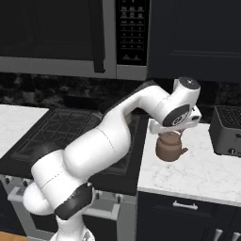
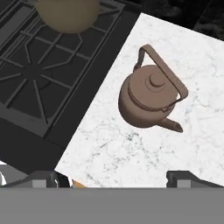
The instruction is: Pick the kettle from the counter and place it on a stove burner. Then turn the burner on.
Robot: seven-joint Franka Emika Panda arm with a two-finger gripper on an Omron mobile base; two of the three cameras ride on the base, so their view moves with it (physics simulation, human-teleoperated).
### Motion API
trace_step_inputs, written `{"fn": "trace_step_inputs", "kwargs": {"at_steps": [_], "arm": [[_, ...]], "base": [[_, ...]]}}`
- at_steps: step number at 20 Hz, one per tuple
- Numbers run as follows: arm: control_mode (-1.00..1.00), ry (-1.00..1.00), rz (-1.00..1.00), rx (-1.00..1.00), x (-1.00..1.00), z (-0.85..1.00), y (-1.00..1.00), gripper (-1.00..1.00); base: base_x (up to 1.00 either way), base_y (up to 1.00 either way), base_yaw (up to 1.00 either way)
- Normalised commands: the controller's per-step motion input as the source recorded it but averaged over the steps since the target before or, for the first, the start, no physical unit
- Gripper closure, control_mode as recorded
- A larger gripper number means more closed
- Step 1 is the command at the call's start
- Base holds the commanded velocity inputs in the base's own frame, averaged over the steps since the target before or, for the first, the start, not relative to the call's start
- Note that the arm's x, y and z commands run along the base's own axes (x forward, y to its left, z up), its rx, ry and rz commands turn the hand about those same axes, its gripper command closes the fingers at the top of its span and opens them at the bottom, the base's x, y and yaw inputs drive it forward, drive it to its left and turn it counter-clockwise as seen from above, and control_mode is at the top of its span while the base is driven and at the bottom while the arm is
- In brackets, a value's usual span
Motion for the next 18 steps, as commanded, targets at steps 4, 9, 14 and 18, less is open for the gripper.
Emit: {"fn": "trace_step_inputs", "kwargs": {"at_steps": [4,9,14,18], "arm": [[-1.0,0.18,0.01,0.0,0.83,-0.21,0.03,-1.0],[-1.0,0.18,0.0,-0.01,0.2,-0.13,0.0,-1.0],[-1.0,0.02,0.0,-0.09,0.25,-0.34,-0.03,-1.0],[-1.0,0.0,0.0,-0.05,0.43,-0.33,-0.17,-1.0]], "base": [[0.0,0.0,0.0],[0.0,0.0,0.0],[0.0,0.0,0.0],[0.0,0.0,0.0]]}}
